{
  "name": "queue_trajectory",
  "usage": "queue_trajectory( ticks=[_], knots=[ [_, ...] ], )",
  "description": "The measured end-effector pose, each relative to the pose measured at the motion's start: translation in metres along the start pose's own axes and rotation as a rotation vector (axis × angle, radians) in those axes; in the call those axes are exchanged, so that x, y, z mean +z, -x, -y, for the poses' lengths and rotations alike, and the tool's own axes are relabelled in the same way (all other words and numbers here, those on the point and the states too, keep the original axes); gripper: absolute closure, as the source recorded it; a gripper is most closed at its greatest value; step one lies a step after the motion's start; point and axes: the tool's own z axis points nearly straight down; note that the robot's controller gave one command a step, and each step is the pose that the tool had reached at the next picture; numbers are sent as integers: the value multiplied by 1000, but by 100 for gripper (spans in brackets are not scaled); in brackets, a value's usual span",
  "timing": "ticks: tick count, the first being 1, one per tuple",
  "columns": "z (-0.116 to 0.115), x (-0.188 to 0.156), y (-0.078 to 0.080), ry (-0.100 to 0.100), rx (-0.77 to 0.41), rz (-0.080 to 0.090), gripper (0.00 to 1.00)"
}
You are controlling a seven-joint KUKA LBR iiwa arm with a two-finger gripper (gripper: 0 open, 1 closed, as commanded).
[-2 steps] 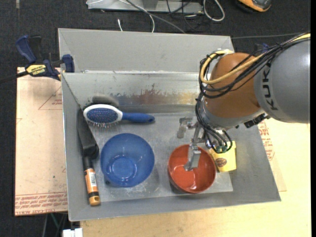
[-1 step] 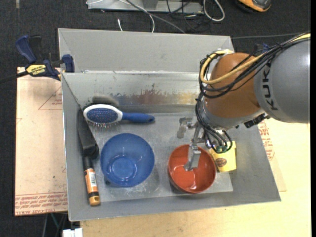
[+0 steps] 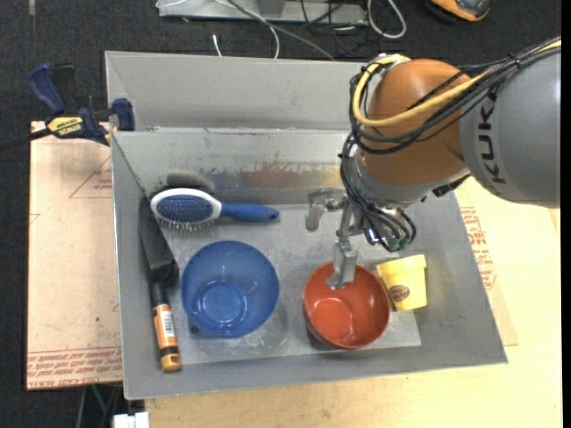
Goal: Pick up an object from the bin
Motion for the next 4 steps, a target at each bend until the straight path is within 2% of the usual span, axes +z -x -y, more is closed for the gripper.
queue_trajectory(
  ticks=[1, 2, 3, 4],
  knots=[
    [8, 29, -19, -1, 47, 7, 0],
    [60, 60, 16, 0, 310, 16, 0],
    [9, 110, -34, 3, 28, -4, 100],
    [9, 110, -34, 3, 28, -4, 100]
  ],
)
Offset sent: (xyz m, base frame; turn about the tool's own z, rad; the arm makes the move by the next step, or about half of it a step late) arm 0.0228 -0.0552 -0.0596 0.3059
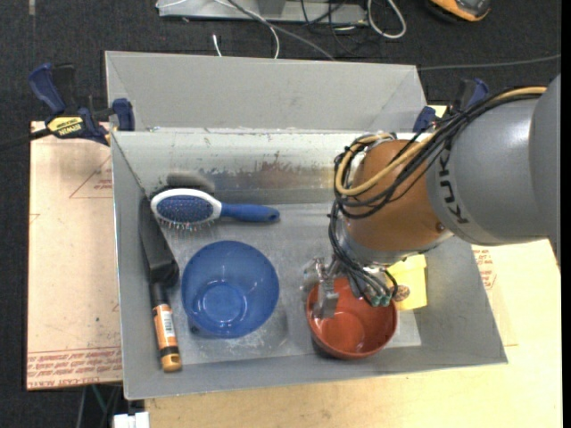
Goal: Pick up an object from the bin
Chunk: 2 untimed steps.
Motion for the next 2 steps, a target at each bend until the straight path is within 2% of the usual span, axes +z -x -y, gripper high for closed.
queue_trajectory(
  ticks=[1, 2],
  knots=[
    [-5, -99, -6, 0, -14, 4, 100],
    [-3, -93, 3, 1, -15, 9, 100]
  ],
)
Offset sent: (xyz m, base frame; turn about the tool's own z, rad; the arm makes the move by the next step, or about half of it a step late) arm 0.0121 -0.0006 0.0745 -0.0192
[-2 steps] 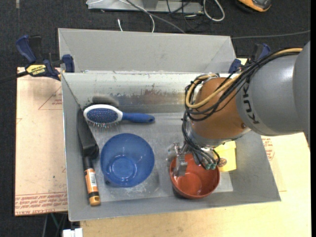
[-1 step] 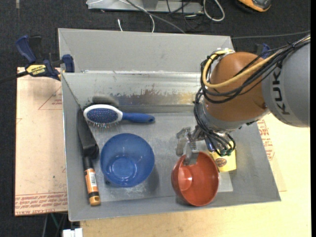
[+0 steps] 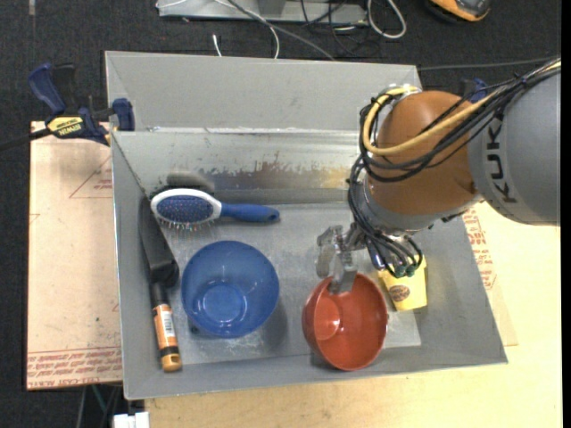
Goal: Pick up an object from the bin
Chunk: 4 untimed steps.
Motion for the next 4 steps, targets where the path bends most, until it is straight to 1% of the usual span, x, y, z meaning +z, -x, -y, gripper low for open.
queue_trajectory(
  ticks=[1, 2, 3, 4],
  knots=[
    [-46, 57, 7, 3, 59, 4, 100],
    [17, 15, 11, -2, -42, 10, 0],
    [17, 15, 11, -2, -42, 10, 0],
    [12, 33, 10, -5, -52, 23, 0]
  ],
)
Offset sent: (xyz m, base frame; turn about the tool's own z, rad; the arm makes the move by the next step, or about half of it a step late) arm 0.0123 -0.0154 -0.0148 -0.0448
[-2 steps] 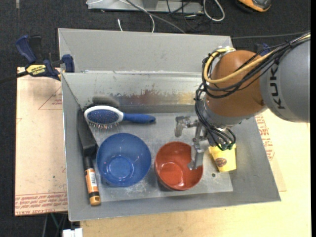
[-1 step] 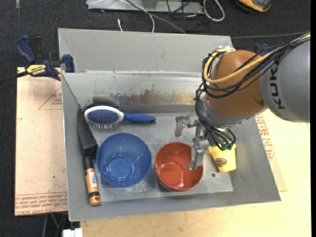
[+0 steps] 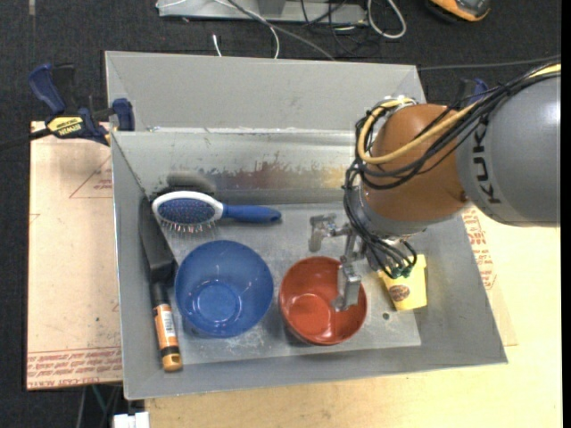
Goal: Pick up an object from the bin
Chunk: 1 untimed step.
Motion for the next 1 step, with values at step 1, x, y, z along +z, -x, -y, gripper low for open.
queue_trajectory(
  ticks=[1],
  knots=[
    [4, -3, 63, -1, -70, 12, 0]
  ],
)
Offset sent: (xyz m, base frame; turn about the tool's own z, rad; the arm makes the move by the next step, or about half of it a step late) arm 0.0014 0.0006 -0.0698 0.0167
